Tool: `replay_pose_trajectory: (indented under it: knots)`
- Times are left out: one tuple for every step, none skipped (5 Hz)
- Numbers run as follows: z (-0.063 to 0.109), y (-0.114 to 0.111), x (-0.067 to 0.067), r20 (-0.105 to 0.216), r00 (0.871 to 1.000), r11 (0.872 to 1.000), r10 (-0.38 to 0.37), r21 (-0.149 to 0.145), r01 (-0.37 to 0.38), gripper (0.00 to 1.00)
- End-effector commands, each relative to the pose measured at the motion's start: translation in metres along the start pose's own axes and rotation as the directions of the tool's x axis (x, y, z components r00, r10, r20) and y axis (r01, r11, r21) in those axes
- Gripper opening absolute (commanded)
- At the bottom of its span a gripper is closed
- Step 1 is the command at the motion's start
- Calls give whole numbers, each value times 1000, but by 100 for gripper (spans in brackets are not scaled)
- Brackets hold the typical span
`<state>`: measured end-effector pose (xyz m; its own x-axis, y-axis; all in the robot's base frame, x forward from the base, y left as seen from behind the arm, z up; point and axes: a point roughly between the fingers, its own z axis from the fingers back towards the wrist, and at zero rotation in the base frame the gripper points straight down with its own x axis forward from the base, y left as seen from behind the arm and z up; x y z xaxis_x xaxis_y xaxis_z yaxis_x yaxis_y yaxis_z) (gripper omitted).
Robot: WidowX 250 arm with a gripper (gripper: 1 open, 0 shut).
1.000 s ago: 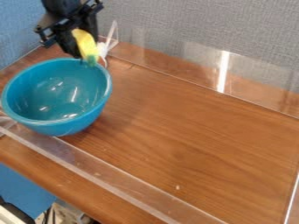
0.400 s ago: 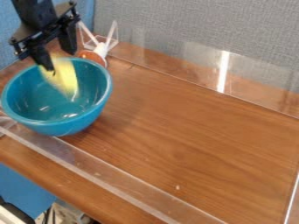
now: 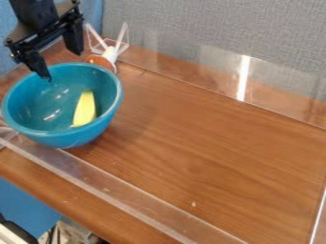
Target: Put the yellow object in the blue bowl
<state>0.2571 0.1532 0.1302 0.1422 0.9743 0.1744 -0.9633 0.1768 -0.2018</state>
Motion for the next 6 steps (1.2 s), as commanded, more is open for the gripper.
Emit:
replay_pose_trajectory:
  knots:
    - [16, -10, 1, 48, 999, 998, -18, -52, 21, 100]
    - [16, -13, -2, 51, 998, 998, -30, -54, 33, 100]
    - [16, -14, -5, 56, 997, 997, -43, -55, 46, 100]
    - [19, -17, -7, 66, 996, 996, -61, -60, 65, 100]
    - [22, -19, -8, 75, 994, 995, -76, -65, 81, 100]
    - [22, -20, -10, 83, 993, 994, -86, -67, 92, 100]
